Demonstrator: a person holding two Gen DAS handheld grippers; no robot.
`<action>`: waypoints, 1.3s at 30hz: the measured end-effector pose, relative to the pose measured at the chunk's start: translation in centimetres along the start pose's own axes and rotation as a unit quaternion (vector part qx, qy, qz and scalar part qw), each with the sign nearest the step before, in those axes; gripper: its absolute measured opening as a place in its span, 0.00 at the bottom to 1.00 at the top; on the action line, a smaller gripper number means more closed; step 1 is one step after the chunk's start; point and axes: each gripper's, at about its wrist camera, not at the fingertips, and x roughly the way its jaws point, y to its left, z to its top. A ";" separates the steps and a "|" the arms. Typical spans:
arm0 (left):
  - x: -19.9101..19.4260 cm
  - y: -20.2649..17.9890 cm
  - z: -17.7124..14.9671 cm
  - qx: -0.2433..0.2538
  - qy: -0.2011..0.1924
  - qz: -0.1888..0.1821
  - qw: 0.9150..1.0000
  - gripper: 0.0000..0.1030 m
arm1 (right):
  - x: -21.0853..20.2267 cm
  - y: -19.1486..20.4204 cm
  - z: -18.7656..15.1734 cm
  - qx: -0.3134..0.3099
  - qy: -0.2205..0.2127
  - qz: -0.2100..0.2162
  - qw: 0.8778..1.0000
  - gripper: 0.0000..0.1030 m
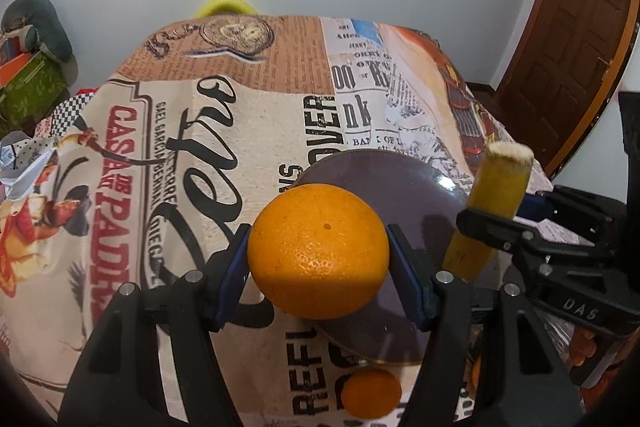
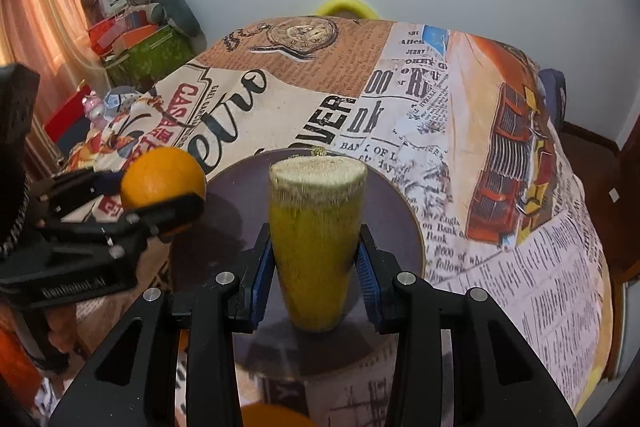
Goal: Organize fruits
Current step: 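Carry the orange and corn cob onto the grey plate while both tools open to release, then withdraw the left tool toward another orange while the right tool moves to another corn cob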
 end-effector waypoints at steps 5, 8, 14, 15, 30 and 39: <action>1.5 -0.1 0.3 0.003 0.014 -0.001 1.000 0.63 | 1.0 -0.6 0.6 0.007 0.010 0.002 1.000 0.34; 1.8 0.0 0.4 0.001 0.017 -0.003 1.000 0.63 | 1.6 -0.7 1.0 0.005 0.016 0.003 1.000 0.34; 2.7 0.0 0.5 -0.001 0.034 -0.005 0.999 0.63 | 1.7 -0.7 0.8 -0.006 0.022 -0.016 1.000 0.34; 2.9 0.1 0.5 -0.003 0.037 -0.005 0.999 0.63 | 1.6 -0.9 0.8 -0.004 0.022 -0.016 1.000 0.35; -2.6 -0.8 0.8 0.008 -0.017 0.011 1.000 0.69 | -5.7 -0.1 -1.4 -0.001 -0.033 -0.040 0.999 0.45; -7.9 -1.6 -1.3 0.018 -0.028 0.021 0.999 0.69 | -10.6 1.4 -3.9 0.002 -0.056 -0.055 0.997 0.50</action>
